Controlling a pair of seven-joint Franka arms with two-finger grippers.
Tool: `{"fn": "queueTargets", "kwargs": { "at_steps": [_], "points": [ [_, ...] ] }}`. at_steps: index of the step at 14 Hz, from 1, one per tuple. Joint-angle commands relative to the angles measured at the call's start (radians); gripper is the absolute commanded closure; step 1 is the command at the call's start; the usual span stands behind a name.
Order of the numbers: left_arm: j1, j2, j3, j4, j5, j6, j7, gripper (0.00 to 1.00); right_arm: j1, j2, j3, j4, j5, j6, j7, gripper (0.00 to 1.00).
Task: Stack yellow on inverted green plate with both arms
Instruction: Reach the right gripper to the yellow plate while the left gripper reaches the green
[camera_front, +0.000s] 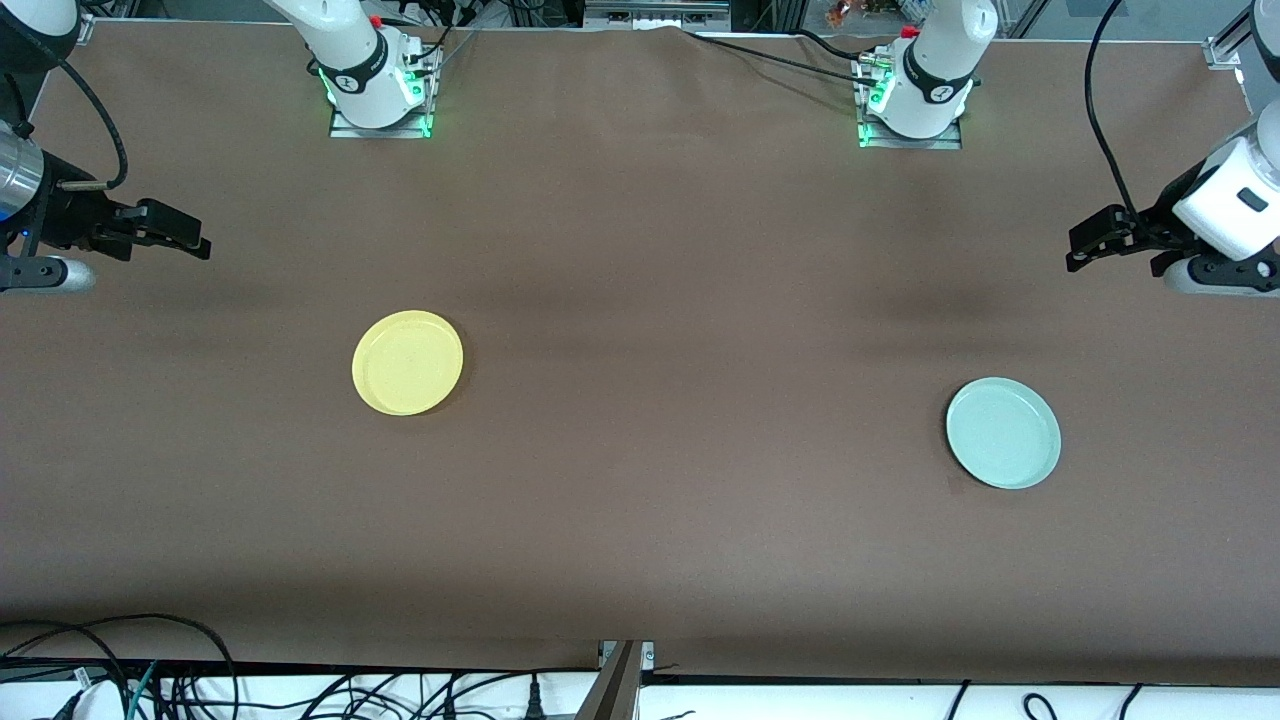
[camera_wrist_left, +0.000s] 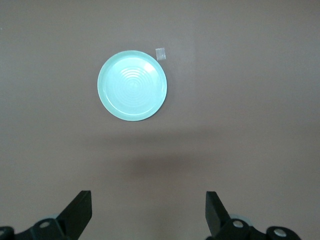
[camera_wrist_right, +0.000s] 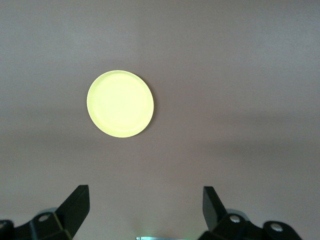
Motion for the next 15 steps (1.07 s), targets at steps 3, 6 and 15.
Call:
{"fn": "queueTargets", "kwargs": {
  "at_steps": [3, 6, 15],
  "points": [
    [0.051, 0.274, 0.002, 0.215, 0.073, -0.003, 0.158, 0.00, -0.007, 0.003, -0.004, 0.019, -0.001, -0.035, -0.010, 0.00],
    [0.088, 0.381, 0.002, 0.248, 0.100, 0.138, 0.285, 0.00, -0.012, 0.011, -0.005, 0.017, -0.005, -0.035, -0.001, 0.00],
    [0.188, 0.628, -0.001, 0.237, 0.112, 0.477, 0.615, 0.00, -0.004, 0.336, 0.009, 0.068, 0.025, 0.005, 0.005, 0.00]
  ]
}}
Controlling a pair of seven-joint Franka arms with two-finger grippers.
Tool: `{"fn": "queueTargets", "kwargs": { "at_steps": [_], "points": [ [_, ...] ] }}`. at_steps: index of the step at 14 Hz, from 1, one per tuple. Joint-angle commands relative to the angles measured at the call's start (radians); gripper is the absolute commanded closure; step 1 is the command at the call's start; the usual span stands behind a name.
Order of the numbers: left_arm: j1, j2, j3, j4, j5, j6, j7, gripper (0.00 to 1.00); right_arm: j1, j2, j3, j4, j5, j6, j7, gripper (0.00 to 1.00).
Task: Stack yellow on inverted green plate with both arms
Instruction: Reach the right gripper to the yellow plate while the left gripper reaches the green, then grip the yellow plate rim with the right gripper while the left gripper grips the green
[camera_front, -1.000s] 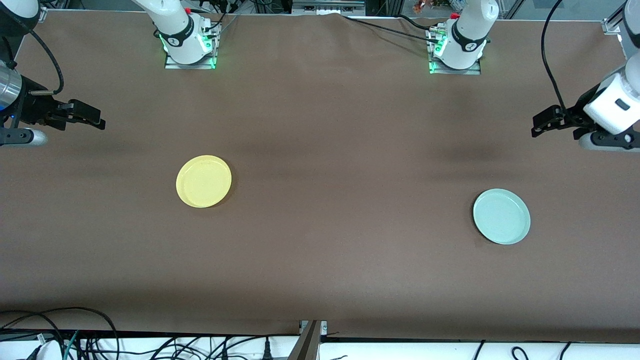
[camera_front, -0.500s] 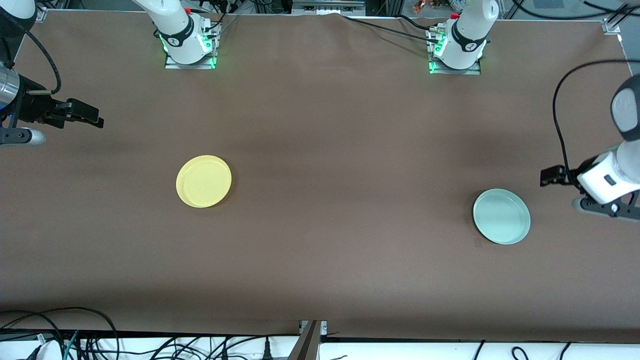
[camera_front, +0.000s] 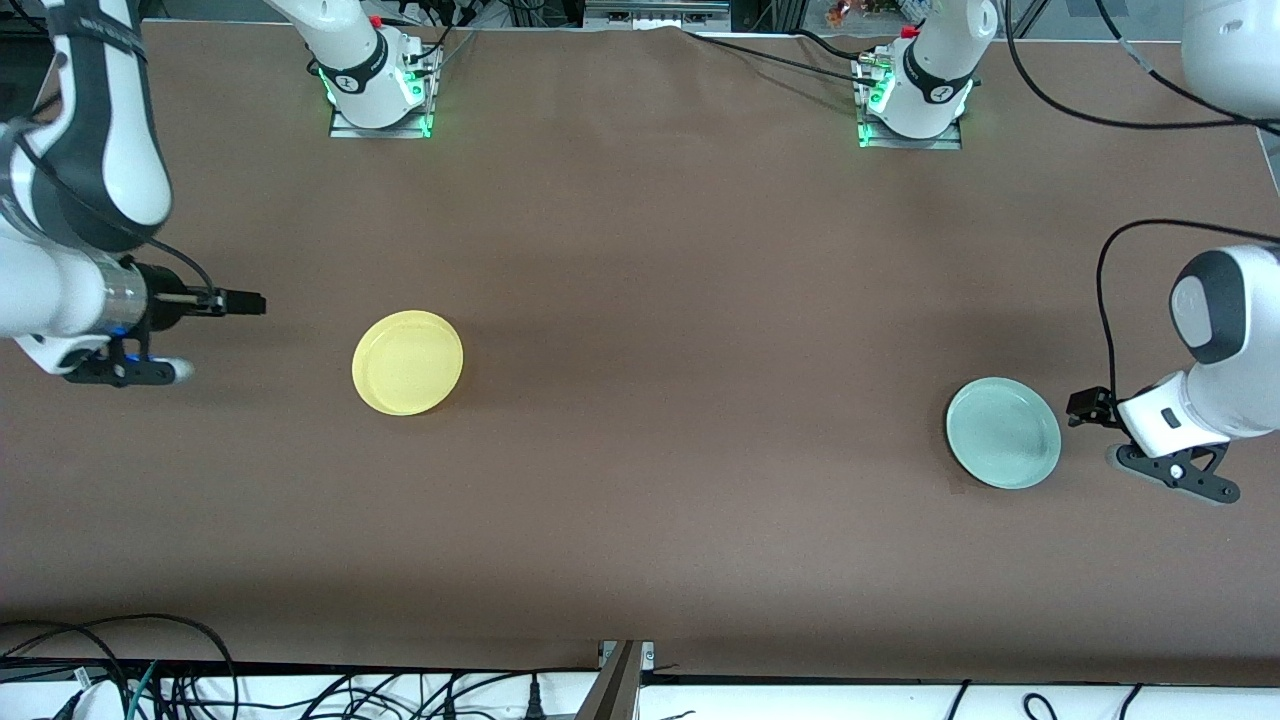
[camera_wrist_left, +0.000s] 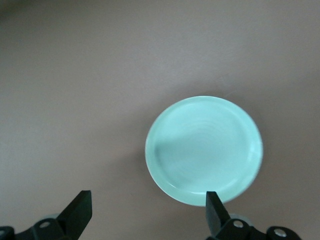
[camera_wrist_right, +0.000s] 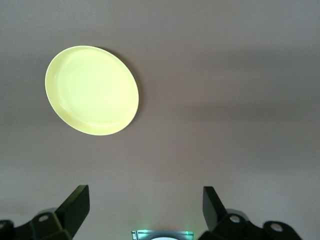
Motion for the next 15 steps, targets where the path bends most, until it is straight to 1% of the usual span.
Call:
{"fn": "queueTargets", "kwargs": {
  "at_steps": [1, 2, 4, 6, 7, 8, 10, 11, 12, 15],
  "points": [
    [0.054, 0.094, -0.009, 0.034, -0.001, 0.073, 0.125, 0.00, 0.044, 0.058, 0.006, 0.036, 0.007, 0.005, 0.022, 0.00],
    [0.060, 0.123, -0.012, 0.034, -0.003, 0.081, 0.126, 0.00, 0.060, 0.063, 0.004, 0.023, 0.002, 0.027, 0.027, 0.00],
    [0.073, 0.166, -0.019, 0.032, -0.044, 0.101, 0.128, 0.00, 0.066, 0.051, 0.006, -0.055, 0.002, 0.108, 0.029, 0.00],
    [0.085, 0.206, -0.019, 0.017, -0.049, 0.145, 0.164, 0.00, 0.071, 0.046, 0.009, -0.156, 0.000, 0.234, 0.029, 0.00],
    [0.100, 0.223, -0.023, 0.017, -0.050, 0.171, 0.194, 0.02, 0.078, 0.042, 0.019, -0.215, 0.000, 0.303, 0.029, 0.00],
    [0.105, 0.235, -0.035, 0.017, -0.058, 0.184, 0.208, 0.23, 0.078, 0.037, 0.026, -0.279, 0.000, 0.384, 0.029, 0.00],
    [0.107, 0.243, -0.035, 0.017, -0.086, 0.187, 0.209, 0.76, 0.078, 0.022, 0.027, -0.393, 0.002, 0.532, 0.029, 0.00],
    [0.105, 0.243, -0.035, 0.018, -0.086, 0.187, 0.212, 0.92, 0.078, 0.016, 0.027, -0.436, 0.000, 0.595, 0.029, 0.00],
    [0.105, 0.242, -0.037, 0.017, -0.086, 0.186, 0.214, 1.00, 0.078, 0.015, 0.027, -0.474, 0.002, 0.650, 0.029, 0.00],
    [0.105, 0.242, -0.037, 0.017, -0.086, 0.184, 0.214, 1.00, 0.078, 0.019, 0.029, -0.568, 0.005, 0.825, 0.029, 0.00]
  ]
}}
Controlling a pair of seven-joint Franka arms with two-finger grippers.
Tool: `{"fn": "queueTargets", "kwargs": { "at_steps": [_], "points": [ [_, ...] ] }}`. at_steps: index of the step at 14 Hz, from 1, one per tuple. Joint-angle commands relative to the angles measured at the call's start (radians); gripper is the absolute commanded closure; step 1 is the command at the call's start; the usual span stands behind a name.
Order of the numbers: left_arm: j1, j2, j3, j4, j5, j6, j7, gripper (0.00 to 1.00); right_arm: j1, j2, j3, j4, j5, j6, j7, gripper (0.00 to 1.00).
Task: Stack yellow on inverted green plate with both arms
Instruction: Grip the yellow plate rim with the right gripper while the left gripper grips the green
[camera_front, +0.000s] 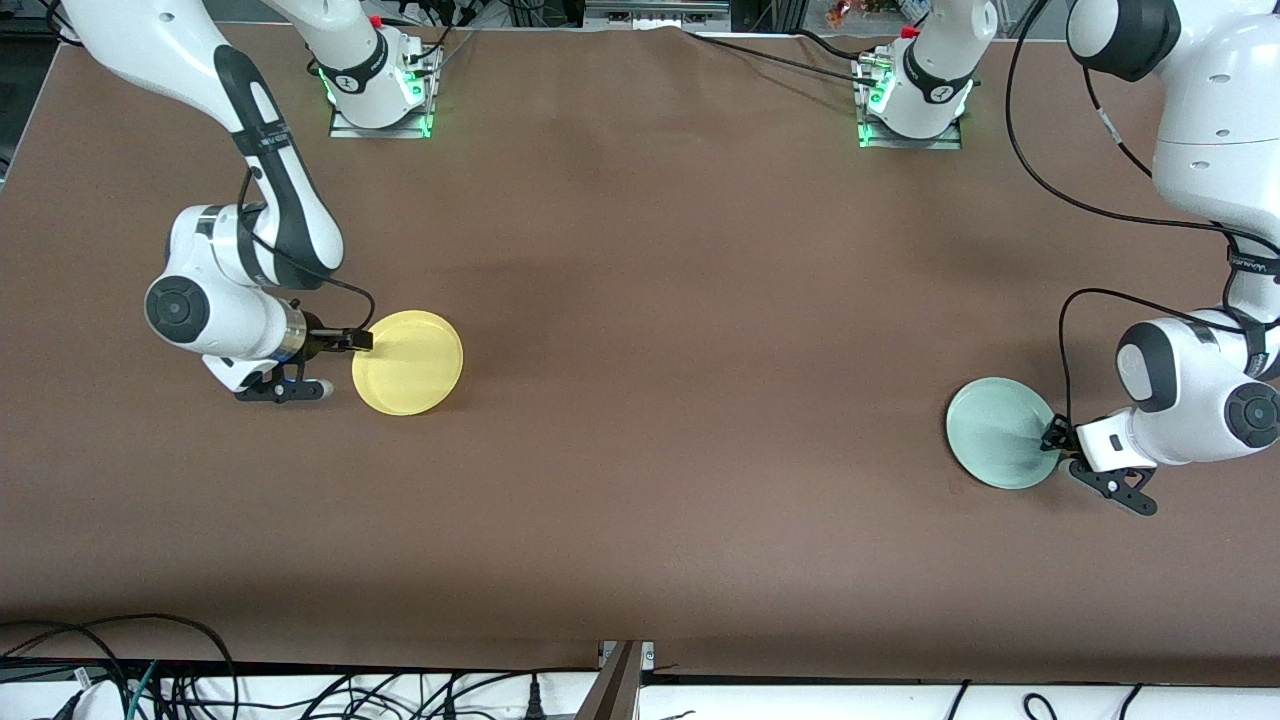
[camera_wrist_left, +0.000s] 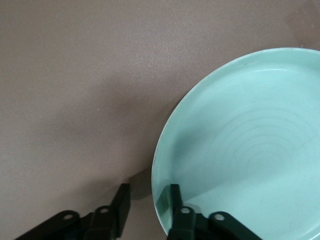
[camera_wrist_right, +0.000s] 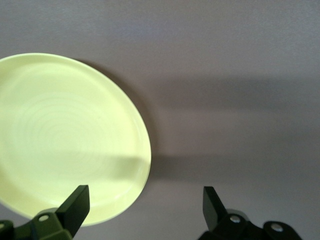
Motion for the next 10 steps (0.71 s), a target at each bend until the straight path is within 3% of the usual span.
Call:
{"fn": "queueTargets", "kwargs": {
  "at_steps": [1, 5, 7, 10],
  "points": [
    [0.009, 0.000, -0.010, 0.013, -0.019, -0.008, 0.029, 1.00, 0.002, -0.037, 0.006, -0.103, 0.005, 0.129, 0.006, 0.01],
    [-0.044, -0.057, -0.012, 0.025, -0.001, -0.058, 0.023, 1.00, 0.006, -0.011, 0.006, -0.096, 0.005, 0.149, 0.001, 0.18],
    [-0.109, -0.107, -0.007, 0.031, 0.002, -0.107, 0.016, 1.00, 0.007, 0.000, 0.006, -0.090, 0.006, 0.154, 0.001, 0.48],
    [-0.208, -0.144, -0.004, 0.107, 0.160, -0.193, -0.032, 1.00, 0.021, 0.018, 0.006, -0.088, 0.008, 0.189, 0.004, 0.44]
  ]
}}
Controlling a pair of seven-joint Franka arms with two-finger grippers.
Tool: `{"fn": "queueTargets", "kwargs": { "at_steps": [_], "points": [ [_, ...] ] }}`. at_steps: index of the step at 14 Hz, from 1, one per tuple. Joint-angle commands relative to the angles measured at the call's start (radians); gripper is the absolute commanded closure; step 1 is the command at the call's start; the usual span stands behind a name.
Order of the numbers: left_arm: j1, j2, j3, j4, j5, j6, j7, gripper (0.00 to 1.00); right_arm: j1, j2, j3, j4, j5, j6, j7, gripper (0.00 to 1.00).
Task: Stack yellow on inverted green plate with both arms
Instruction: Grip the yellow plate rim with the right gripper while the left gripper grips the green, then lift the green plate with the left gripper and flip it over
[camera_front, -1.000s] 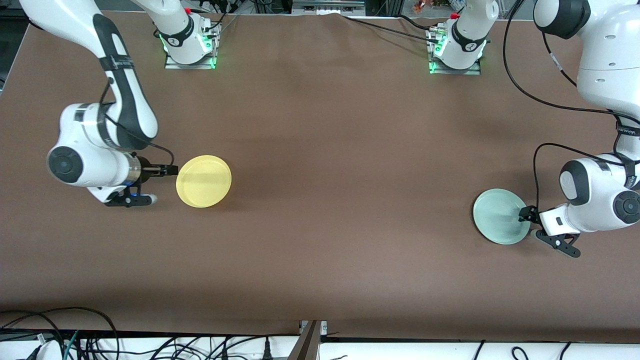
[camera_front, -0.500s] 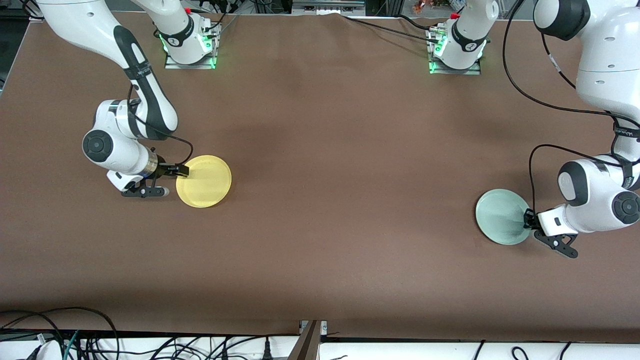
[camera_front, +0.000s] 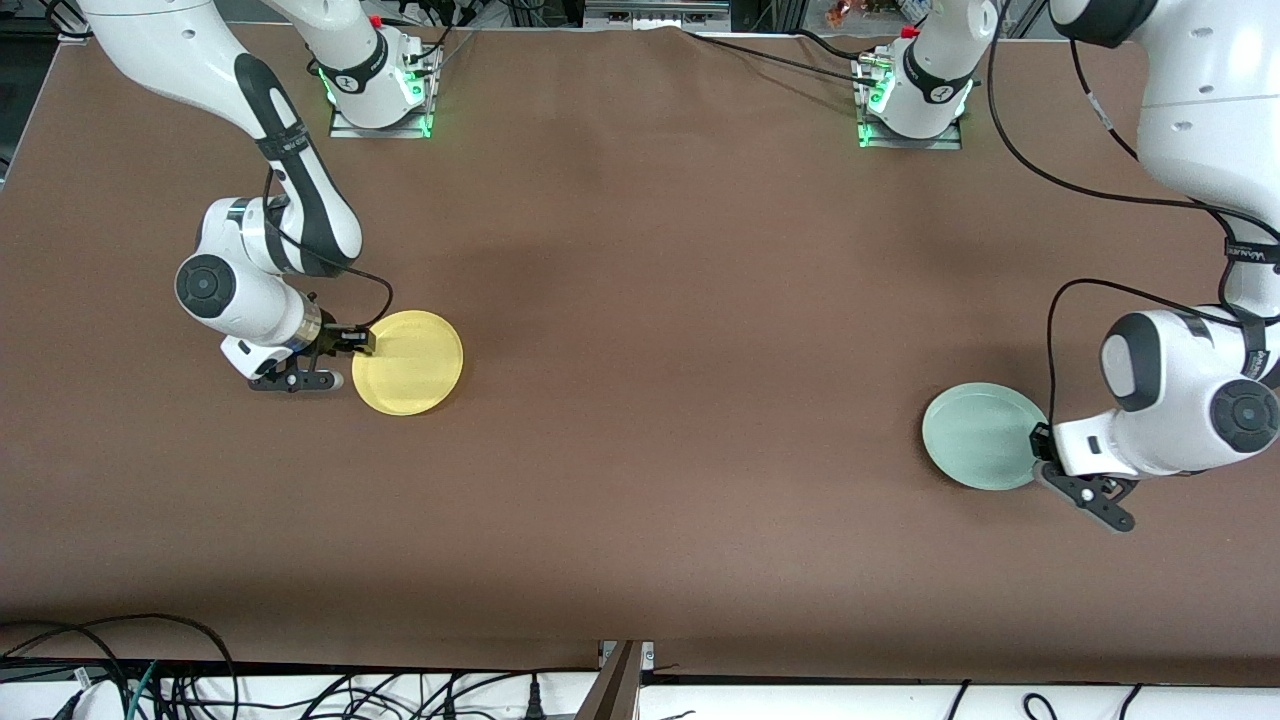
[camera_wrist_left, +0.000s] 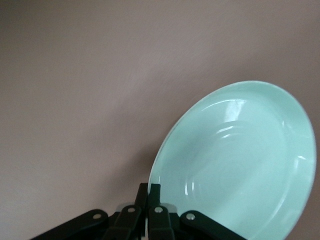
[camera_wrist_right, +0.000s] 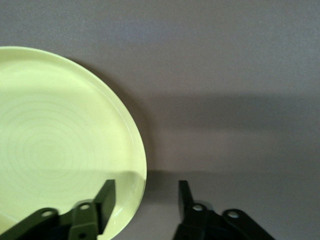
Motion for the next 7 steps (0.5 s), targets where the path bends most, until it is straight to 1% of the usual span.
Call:
{"fn": "queueTargets", "kwargs": {
  "at_steps": [1, 2, 3, 4, 5, 6, 7],
  "points": [
    [-0.097, -0.032, 0.013, 0.099, 0.105, -0.142, -0.074, 1.00, 0.019, 0.014, 0.001, -0.002, 0.008, 0.032, 0.004, 0.44],
    [-0.134, -0.032, 0.015, 0.137, 0.108, -0.202, -0.112, 1.00, 0.019, 0.020, 0.001, 0.001, 0.008, 0.036, 0.006, 0.47],
    [-0.181, -0.031, 0.019, 0.159, 0.124, -0.243, -0.157, 1.00, 0.019, 0.022, 0.001, 0.004, 0.008, 0.038, 0.006, 0.60],
    [-0.217, -0.034, 0.018, 0.165, 0.174, -0.259, -0.203, 1.00, 0.019, 0.030, 0.001, 0.007, 0.010, 0.046, 0.006, 0.72],
    [-0.256, -0.036, 0.016, 0.168, 0.235, -0.265, -0.234, 1.00, 0.019, 0.036, 0.001, 0.007, 0.010, 0.058, 0.006, 0.79],
    [-0.304, -0.042, 0.016, 0.170, 0.286, -0.271, -0.248, 1.00, 0.019, 0.042, 0.001, 0.009, 0.010, 0.064, 0.006, 0.82],
    [-0.339, -0.042, 0.018, 0.170, 0.323, -0.285, -0.277, 1.00, 0.018, 0.042, 0.001, 0.009, 0.011, 0.064, 0.006, 0.90]
  ]
}}
